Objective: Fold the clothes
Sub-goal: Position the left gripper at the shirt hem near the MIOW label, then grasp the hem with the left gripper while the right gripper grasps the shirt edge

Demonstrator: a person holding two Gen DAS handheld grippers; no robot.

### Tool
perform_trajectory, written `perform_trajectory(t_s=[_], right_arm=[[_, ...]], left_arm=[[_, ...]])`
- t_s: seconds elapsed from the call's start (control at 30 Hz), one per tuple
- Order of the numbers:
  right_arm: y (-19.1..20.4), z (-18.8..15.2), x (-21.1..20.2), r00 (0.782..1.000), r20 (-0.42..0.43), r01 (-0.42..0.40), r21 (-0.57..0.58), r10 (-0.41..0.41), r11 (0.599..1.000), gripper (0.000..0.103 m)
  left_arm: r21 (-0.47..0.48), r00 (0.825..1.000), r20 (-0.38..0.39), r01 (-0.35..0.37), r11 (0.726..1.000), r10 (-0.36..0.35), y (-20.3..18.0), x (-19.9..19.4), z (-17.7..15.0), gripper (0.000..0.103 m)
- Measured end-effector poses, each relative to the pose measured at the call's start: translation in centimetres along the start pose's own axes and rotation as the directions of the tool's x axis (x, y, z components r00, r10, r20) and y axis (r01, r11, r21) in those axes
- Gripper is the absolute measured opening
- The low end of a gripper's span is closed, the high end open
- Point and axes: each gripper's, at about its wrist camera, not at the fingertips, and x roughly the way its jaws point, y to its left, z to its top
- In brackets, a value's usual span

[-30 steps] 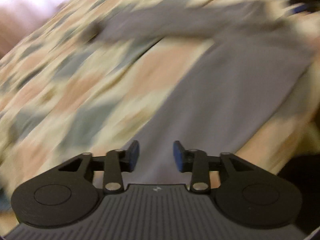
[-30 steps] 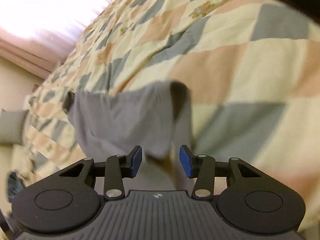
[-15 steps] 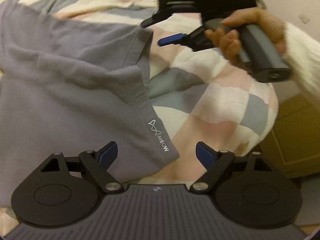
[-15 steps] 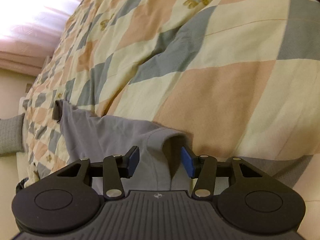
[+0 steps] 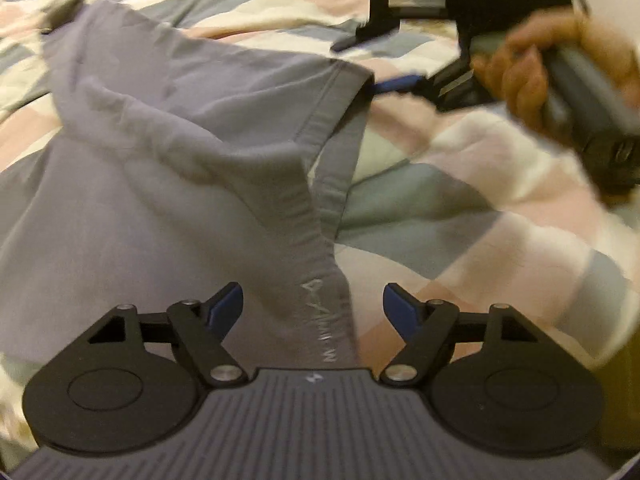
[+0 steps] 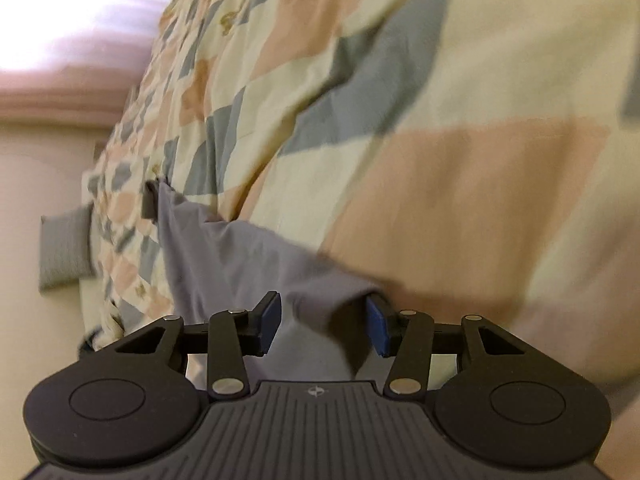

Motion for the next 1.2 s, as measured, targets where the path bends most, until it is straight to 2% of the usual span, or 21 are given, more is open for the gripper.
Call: perform_trajectory(t_s=[0.07,0.1,0.13,0.17,0.27,0.43,0.5,0.57,0.6,0.73,0.87,0.9,0.93,0.97,1.0,1.07,1.1,1.13,1.2], right_arm=[[0.1,1.2,0.1,0.999,-0.032,-0.035,-0.046,0.033,0.998,0.049],[0.1,1.6,0.2,0.998,-0.047,-0.041,-0.065,0.038,0.997,0.049],[0.1,1.9,0.5,0.997,-0.063,-0.045,-0.079,0.040,0.996,0.049],[0.0,2.2,0.7,0.996,-0.079,-0.050,-0.093,0.042,0.994,0.049],[-0.3,2.8,1.1,0.993,-0.099,-0.070,-0.104,0.060,0.992,0.048],[-1.0,3.5,1.4,0.990,-0.121,-0.076,-0.079,0.066,0.994,0.047],[-0.9,3.6,1.6,0.990,-0.133,-0.069,-0.094,0.056,0.993,0.047],[-0.8,3.7,1.8,0.988,-0.144,-0.063,-0.105,0.047,0.993,0.047],[-0.8,3.7,1.8,0.988,-0.149,-0.060,-0.109,0.043,0.992,0.047],[-1.0,4.0,2.2,0.985,-0.166,-0.057,-0.113,0.038,0.992,0.047],[-1.2,3.9,2.7,0.984,-0.167,-0.073,-0.086,0.058,0.994,0.047],[-1.0,3.8,2.8,0.984,-0.165,-0.077,-0.090,0.061,0.993,0.044],[-0.9,3.7,2.9,0.985,-0.163,-0.080,-0.094,0.064,0.992,0.028],[-0.4,3.7,2.8,0.986,-0.156,-0.079,-0.117,0.060,0.990,0.016],[0.1,3.7,2.5,0.988,-0.147,-0.074,-0.150,0.052,0.986,0.005],[1.5,3.8,1.2,0.992,-0.108,-0.092,-0.209,0.070,0.974,0.003],[2.2,4.1,0.3,0.992,-0.093,-0.107,-0.227,0.088,0.968,0.003],[2.7,4.7,-0.9,0.990,-0.079,-0.128,-0.224,0.113,0.966,0.003],[2.9,6.0,-3.0,0.985,-0.050,-0.173,-0.175,0.166,0.969,0.002]], left_arm=[[-0.030,0.993,-0.012,-0.118,0.993,0.117,-1.7,0.8,-0.1,0.059],[-0.053,0.986,-0.025,-0.167,0.985,0.166,-2.2,1.2,-0.1,0.056],[-0.094,0.981,-0.038,-0.191,0.977,0.188,-2.2,1.4,-0.3,0.052],[-0.144,0.979,-0.039,-0.205,0.968,0.201,-2.0,1.4,-0.4,0.048],[-0.250,0.975,-0.020,-0.220,0.943,0.222,-1.8,0.4,-0.9,0.048],[-0.324,0.974,0.024,-0.204,0.924,0.224,-2.6,-1.6,-1.8,0.048],[-0.317,0.969,0.018,-0.229,0.920,0.247,-2.8,-1.7,-2.0,0.047],[-0.290,0.960,0.000,-0.269,0.918,0.281,-3.0,-1.4,-2.2,0.034],[-0.277,0.954,-0.009,-0.289,0.916,0.298,-3.1,-1.3,-2.2,0.032],[-0.220,0.929,-0.042,-0.366,0.904,0.366,-3.5,-0.7,-2.6,0.030],[-0.077,0.898,-0.066,-0.440,0.895,0.436,-4.8,0.2,-3.4,0.030],[-0.032,0.898,-0.060,-0.439,0.898,0.437,-5.3,0.6,-3.5,0.029],[0.012,0.898,-0.054,-0.437,0.899,0.437,-5.8,0.9,-3.6,0.021],[0.053,0.902,-0.046,-0.426,0.903,0.428,-6.1,1.1,-3.6,0.006],[0.087,0.915,-0.037,-0.398,0.913,0.402,-6.4,1.0,-3.4,0.001],[0.180,0.936,-0.018,-0.342,0.922,0.351,-7.1,0.7,-3.0,0.001],[0.291,0.942,0.008,-0.323,0.900,0.335,-8.2,0.0,-2.8,0.001],[0.399,0.944,0.041,-0.316,0.861,0.327,-9.4,-0.7,-2.7,0.001],[0.527,0.948,0.095,-0.308,0.792,0.305,-11.0,-1.9,-2.2,0.000]])
